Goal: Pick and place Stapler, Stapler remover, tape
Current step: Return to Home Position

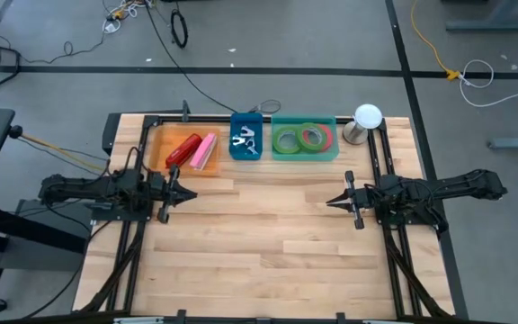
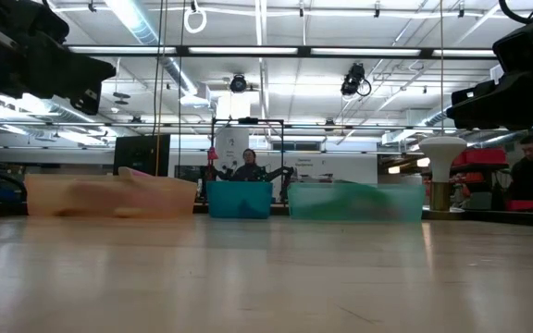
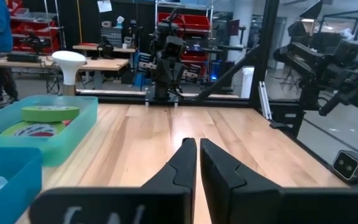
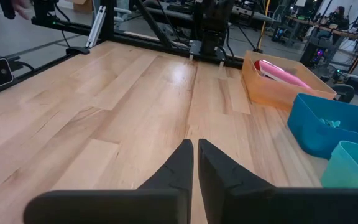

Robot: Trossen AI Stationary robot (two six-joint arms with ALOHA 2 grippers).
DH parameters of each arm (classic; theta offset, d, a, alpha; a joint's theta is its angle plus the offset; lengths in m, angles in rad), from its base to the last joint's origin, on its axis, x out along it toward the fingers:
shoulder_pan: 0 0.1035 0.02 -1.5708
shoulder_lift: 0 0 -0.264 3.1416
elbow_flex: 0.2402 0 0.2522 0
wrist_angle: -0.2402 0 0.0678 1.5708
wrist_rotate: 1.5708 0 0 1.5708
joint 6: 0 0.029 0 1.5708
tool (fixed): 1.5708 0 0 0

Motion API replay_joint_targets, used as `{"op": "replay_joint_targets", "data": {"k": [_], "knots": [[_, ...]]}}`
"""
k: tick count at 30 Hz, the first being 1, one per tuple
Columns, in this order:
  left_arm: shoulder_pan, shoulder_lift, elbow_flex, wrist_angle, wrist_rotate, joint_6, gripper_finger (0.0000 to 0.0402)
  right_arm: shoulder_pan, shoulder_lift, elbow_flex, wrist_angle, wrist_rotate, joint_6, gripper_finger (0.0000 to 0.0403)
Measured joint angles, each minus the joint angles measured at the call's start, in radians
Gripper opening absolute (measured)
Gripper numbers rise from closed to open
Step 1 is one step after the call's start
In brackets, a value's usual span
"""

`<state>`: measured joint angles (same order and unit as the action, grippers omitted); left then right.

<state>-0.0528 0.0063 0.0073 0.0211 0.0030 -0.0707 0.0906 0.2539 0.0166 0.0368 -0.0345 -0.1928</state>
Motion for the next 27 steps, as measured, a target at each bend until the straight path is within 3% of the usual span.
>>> {"op": "replay_joint_targets", "data": {"k": [27], "knots": [[0.000,0.000,-0.001,0.033,0.001,0.004,0.0030,0.000,0.000,0.000,0.000,0.000,0.000,0.0025]]}}
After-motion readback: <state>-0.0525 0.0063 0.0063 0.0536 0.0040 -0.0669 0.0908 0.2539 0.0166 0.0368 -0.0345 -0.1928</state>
